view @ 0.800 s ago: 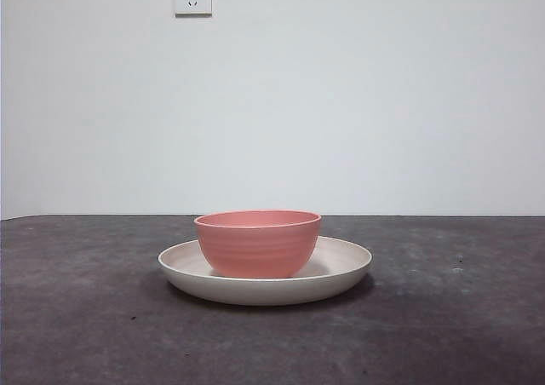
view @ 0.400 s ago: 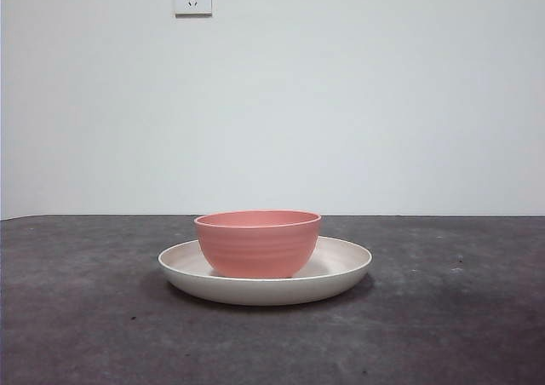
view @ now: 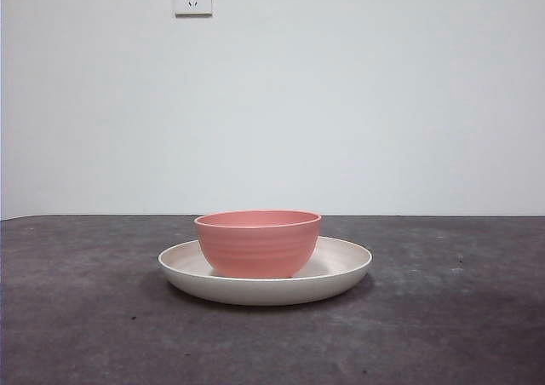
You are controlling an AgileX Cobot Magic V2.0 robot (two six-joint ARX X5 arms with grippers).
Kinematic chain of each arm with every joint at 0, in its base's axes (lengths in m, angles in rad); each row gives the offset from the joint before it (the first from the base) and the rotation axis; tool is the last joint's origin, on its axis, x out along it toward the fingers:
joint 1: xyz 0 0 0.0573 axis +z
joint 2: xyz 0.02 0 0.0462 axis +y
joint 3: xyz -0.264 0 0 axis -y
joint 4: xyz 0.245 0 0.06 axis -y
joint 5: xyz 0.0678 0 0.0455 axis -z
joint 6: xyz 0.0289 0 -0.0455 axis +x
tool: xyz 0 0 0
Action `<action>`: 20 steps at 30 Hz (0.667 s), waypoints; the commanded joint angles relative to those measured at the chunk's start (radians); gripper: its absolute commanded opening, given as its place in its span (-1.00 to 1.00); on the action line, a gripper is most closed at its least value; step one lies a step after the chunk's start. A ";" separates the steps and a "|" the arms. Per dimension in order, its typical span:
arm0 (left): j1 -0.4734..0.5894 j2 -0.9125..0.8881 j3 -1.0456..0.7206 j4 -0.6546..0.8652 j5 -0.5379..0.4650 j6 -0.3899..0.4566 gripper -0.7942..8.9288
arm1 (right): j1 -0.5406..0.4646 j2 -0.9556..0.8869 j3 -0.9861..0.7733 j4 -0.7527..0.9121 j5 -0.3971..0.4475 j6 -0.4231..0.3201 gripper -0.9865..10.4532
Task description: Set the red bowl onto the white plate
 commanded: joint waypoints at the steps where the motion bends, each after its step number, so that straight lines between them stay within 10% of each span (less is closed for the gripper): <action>1: 0.002 -0.002 -0.015 -0.016 -0.002 -0.002 -0.82 | -0.003 -0.003 -0.005 -0.009 0.004 0.014 -0.82; 20: 0.003 -0.002 -0.015 -0.016 -0.002 -0.002 -0.82 | -0.003 -0.003 -0.005 -0.002 0.002 0.016 -0.82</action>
